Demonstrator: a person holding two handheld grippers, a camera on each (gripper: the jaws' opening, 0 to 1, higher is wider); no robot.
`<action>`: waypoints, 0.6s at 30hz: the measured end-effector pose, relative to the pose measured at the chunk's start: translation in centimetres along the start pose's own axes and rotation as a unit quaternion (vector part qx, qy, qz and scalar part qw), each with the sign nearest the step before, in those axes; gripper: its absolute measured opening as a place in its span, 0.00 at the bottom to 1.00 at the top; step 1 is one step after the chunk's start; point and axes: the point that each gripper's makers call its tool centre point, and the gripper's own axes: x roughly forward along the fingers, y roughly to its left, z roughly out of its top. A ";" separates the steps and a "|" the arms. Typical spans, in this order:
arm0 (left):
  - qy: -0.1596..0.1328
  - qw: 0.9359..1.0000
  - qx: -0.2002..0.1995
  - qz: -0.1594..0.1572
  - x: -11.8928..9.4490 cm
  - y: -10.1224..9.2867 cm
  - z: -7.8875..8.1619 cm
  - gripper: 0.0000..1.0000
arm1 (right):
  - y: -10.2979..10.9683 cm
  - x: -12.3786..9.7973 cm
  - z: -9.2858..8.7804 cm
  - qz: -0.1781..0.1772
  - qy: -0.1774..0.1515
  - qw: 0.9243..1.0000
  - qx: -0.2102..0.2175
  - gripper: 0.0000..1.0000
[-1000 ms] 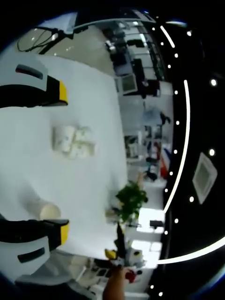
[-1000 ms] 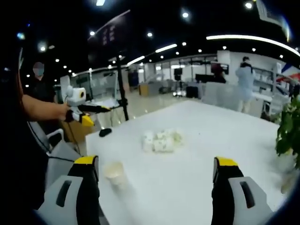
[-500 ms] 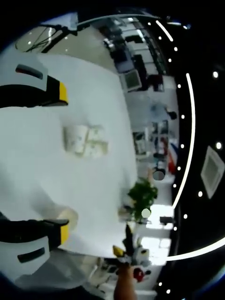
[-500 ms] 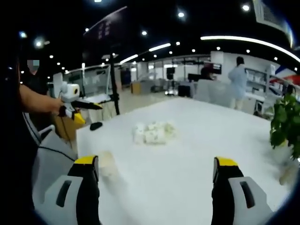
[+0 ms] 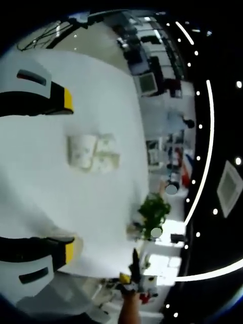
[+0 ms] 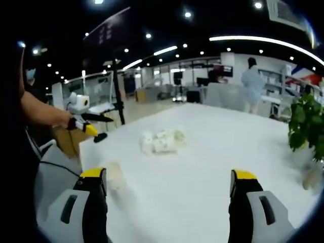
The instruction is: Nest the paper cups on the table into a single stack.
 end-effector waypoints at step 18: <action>0.012 0.999 -0.021 -0.031 5.4 4.2 1.1 0.99 | -0.5 -0.5 -0.9 -0.016 -0.001 1.000 0.025 1.00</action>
